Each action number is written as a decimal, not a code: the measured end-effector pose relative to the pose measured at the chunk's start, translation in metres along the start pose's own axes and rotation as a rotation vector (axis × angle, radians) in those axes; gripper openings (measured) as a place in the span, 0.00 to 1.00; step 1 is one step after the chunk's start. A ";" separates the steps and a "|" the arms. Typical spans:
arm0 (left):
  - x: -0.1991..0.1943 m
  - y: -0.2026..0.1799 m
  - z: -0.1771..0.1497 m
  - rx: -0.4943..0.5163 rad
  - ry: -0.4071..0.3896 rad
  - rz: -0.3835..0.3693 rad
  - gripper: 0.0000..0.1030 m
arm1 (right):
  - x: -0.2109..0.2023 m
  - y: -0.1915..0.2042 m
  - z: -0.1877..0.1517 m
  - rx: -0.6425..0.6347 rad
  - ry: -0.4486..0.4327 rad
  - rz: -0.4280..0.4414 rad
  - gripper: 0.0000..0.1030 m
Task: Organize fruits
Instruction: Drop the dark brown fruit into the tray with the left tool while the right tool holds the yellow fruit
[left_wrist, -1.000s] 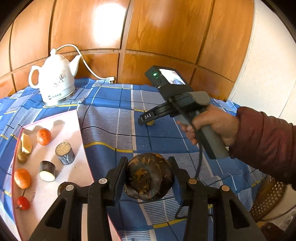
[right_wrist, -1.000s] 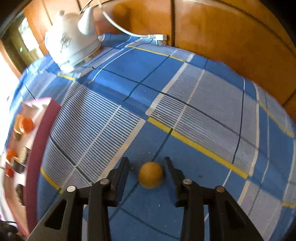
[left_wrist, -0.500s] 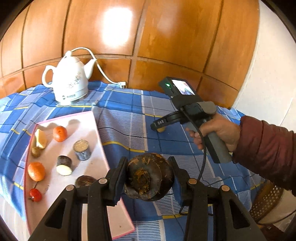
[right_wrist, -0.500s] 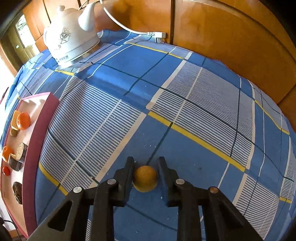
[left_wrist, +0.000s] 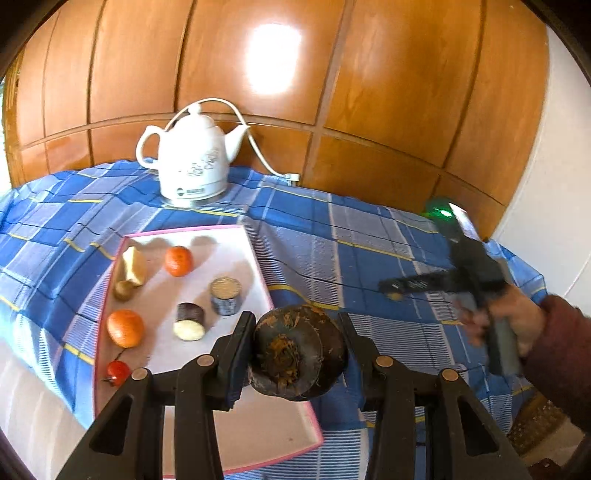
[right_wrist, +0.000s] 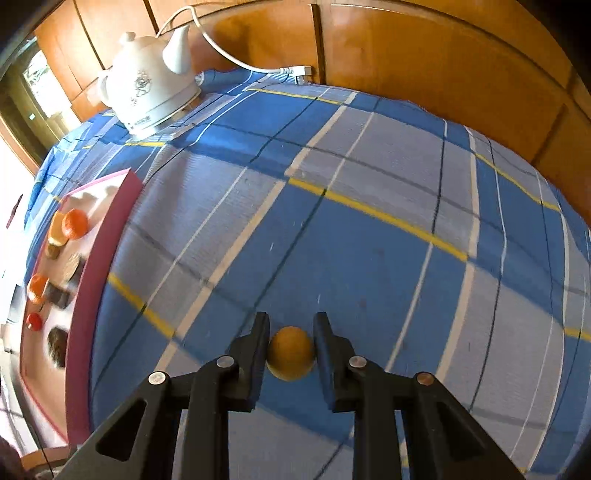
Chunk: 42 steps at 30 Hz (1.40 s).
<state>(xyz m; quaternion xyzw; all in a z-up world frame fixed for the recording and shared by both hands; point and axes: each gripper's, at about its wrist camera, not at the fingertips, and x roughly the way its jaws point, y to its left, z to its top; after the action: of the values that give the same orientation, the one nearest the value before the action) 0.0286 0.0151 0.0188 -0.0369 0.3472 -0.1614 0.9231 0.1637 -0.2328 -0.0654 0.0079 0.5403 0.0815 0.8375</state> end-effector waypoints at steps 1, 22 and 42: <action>-0.001 0.002 0.000 -0.002 -0.002 0.016 0.43 | -0.002 0.000 -0.006 0.011 0.002 0.013 0.24; -0.017 0.024 -0.013 -0.059 0.028 0.172 0.43 | -0.006 0.003 -0.050 0.048 -0.012 0.055 0.24; -0.021 0.055 -0.029 -0.163 0.055 0.165 0.43 | -0.010 0.004 -0.059 0.013 -0.062 0.061 0.24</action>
<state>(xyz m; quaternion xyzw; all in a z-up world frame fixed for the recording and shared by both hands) 0.0104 0.0752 0.0001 -0.0785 0.3859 -0.0570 0.9174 0.1054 -0.2352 -0.0807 0.0326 0.5140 0.1031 0.8509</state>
